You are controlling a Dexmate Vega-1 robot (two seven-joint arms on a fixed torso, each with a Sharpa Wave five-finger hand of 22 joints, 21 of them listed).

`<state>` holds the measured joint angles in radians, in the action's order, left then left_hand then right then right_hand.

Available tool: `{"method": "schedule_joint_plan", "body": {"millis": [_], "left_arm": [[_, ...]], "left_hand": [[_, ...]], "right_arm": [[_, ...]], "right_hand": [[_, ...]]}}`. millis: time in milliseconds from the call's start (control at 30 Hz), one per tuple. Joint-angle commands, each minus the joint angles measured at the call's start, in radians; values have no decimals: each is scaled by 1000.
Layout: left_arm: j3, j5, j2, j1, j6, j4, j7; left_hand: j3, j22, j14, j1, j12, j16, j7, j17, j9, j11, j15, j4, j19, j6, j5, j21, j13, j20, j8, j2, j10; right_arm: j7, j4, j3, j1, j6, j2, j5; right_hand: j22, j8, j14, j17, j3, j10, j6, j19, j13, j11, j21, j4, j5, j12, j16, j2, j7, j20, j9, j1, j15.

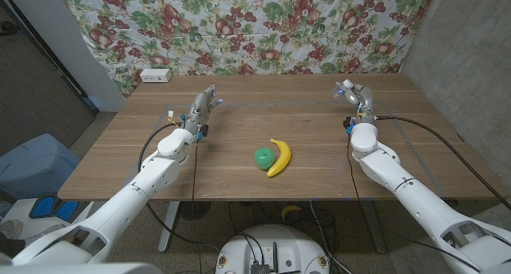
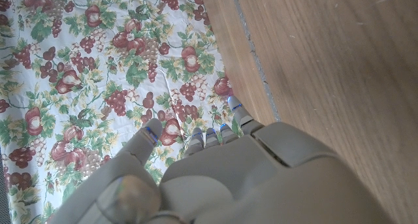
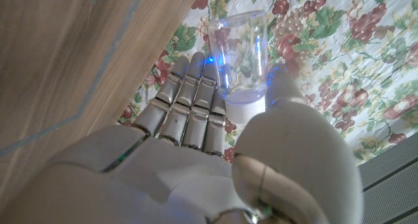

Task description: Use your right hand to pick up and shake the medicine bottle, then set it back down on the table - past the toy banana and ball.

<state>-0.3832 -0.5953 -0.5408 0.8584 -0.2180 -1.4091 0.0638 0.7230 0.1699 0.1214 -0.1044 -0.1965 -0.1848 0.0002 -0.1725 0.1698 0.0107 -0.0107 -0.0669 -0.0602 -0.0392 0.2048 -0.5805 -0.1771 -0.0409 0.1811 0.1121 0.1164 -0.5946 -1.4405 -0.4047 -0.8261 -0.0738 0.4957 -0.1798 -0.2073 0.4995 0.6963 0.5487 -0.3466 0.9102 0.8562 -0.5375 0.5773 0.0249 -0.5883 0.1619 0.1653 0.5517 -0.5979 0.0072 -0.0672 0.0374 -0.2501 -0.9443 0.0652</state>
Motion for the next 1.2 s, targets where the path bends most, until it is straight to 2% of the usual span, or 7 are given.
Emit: {"method": "schedule_joint_plan", "body": {"millis": [33,100,300,467,700,900,1200], "left_arm": [[7,-2,-6,16,1,-18,10],[7,-3,-7,17,1,-19,7],[8,-2,-10,23,2,-27,11],[8,0,-15,27,5,-37,14],[7,2,-15,28,4,-40,14],[8,2,-14,29,4,-42,15],[9,4,-17,34,2,-48,19]], "left_hand": [[-2,5,1,-4,1,0,-1,0,4,2,-2,-1,3,3,6,4,-3,-2,0,70,1],[-2,5,1,-4,1,0,-2,0,4,1,-2,-1,3,3,6,5,-3,-2,0,70,1],[-3,6,2,-4,2,0,-2,0,4,0,-2,-1,3,3,6,7,-3,-2,0,70,2],[-3,6,2,-4,1,0,-2,0,4,2,-2,-1,5,3,6,8,-3,-2,0,70,1],[-3,6,1,-4,1,0,-1,0,4,2,-2,-1,5,3,6,9,-3,-2,0,71,1],[-2,6,2,-4,1,0,-1,0,4,1,-2,-1,6,3,6,11,-3,-2,0,71,1],[-2,6,2,-4,1,0,-1,0,4,2,-1,-2,7,2,6,13,-3,-2,0,71,1]], "right_arm": [[180,-52,-45,32,90,82,-16],[224,-59,-58,45,114,98,-21],[287,-74,-85,68,163,123,-20],[305,-82,-96,76,187,132,-17],[286,-85,-93,69,182,131,-13],[233,-88,-77,45,154,119,-7],[96,-57,-41,3,48,57,10]], "right_hand": [[-2,5,10,3,-5,112,102,-2,6,107,-7,-8,7,0,4,132,97,-8,-3,-144,149],[-2,5,11,4,-4,110,100,2,5,105,-8,-8,7,-2,4,131,96,-10,-3,-143,148],[-3,5,13,5,-3,108,96,7,5,101,-11,-11,7,-4,7,134,93,-14,-3,-140,146],[-3,6,14,7,-2,109,96,10,5,101,-13,-10,7,-5,8,133,93,-17,-3,-140,146],[-3,8,15,10,-2,109,95,14,6,100,-17,-10,7,-5,11,132,92,-18,-4,-140,146],[-3,8,16,12,-2,111,95,14,7,98,-21,-9,7,-6,12,133,91,-17,-4,-141,147],[-3,10,16,13,-2,110,97,15,9,101,-27,-8,7,-7,17,133,94,-15,-3,-143,148]]}}
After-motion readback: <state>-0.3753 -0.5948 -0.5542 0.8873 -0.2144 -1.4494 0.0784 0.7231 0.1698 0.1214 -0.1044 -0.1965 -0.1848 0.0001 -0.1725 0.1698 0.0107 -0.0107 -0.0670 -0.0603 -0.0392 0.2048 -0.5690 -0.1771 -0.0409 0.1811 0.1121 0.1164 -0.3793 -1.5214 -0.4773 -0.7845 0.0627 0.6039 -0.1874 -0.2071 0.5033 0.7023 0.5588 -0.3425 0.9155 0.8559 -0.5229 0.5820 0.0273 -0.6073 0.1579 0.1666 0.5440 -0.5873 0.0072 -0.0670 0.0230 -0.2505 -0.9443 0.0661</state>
